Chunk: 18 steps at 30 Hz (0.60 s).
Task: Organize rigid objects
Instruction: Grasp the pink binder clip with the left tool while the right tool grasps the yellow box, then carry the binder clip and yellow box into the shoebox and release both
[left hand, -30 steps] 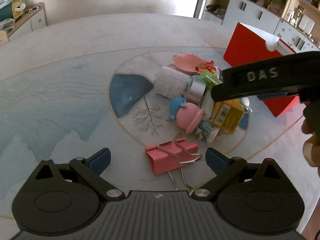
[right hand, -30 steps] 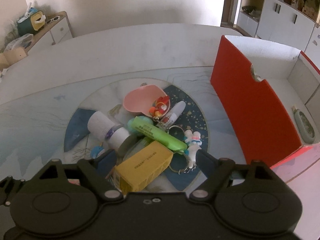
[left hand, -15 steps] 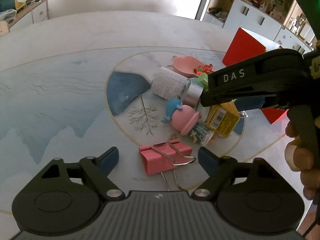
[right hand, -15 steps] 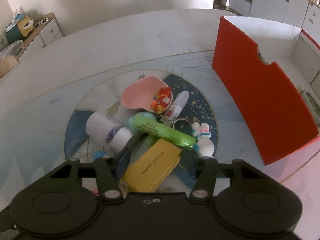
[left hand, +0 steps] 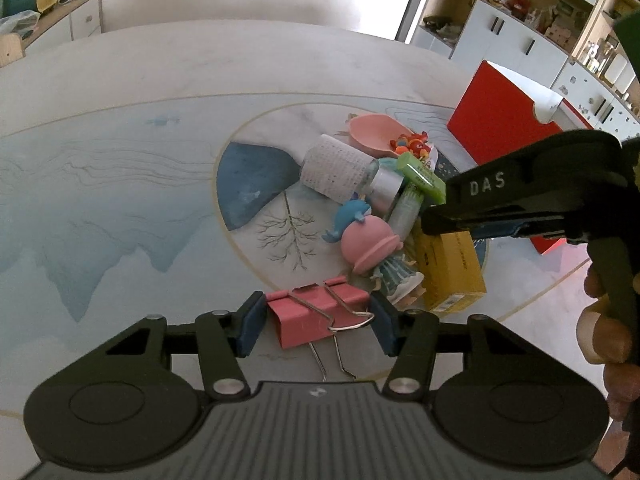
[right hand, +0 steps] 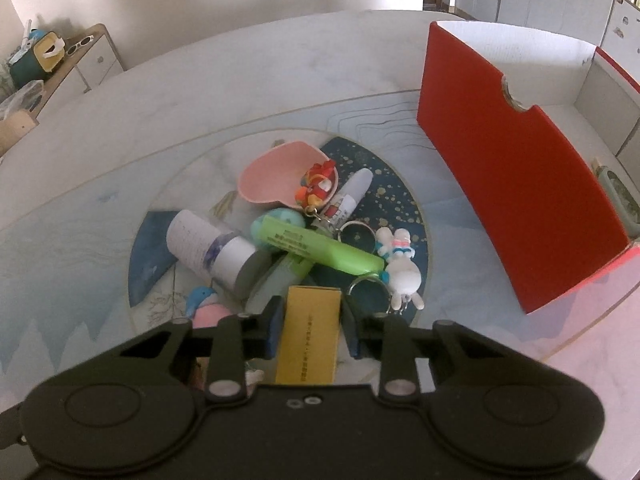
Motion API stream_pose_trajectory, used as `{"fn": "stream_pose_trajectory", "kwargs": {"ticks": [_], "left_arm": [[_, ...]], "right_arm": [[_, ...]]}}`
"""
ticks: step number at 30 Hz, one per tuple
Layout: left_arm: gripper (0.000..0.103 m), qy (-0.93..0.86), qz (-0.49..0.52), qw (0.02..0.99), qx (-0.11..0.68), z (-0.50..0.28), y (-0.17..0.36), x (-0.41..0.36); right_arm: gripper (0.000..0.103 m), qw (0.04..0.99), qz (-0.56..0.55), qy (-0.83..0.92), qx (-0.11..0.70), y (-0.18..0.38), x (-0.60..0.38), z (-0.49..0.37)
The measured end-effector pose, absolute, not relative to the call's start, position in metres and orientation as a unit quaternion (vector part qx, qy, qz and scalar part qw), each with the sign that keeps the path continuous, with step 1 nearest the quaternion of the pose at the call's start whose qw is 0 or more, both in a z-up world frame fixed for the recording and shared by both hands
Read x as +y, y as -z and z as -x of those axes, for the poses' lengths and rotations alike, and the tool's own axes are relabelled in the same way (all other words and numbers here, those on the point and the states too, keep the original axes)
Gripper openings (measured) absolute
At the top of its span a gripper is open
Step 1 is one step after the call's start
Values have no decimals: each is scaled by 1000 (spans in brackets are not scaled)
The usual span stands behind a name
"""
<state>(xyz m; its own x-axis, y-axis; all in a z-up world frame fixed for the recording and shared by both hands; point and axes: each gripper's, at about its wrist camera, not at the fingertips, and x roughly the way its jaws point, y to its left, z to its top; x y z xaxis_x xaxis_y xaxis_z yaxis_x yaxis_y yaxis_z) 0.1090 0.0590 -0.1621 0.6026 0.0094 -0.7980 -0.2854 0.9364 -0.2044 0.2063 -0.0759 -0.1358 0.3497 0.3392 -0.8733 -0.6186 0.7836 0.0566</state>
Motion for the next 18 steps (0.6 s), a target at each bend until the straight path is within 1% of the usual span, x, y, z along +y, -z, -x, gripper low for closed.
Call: {"fn": "stream_pose_trajectory", "kwargs": {"ticks": [10,17,18], "left_arm": [[55,-84,165,881,435,-103,157,67],[55,-63,157,891,421,-100,142,66],[52,-55,159,891,422,-100,140,66]], "right_arm": [[29,804,149,-324,475,127,-92,-197],[28,813,142,-346,447,105,-115,-188],[28,813,140,-348,445,103,-119,-187]]}}
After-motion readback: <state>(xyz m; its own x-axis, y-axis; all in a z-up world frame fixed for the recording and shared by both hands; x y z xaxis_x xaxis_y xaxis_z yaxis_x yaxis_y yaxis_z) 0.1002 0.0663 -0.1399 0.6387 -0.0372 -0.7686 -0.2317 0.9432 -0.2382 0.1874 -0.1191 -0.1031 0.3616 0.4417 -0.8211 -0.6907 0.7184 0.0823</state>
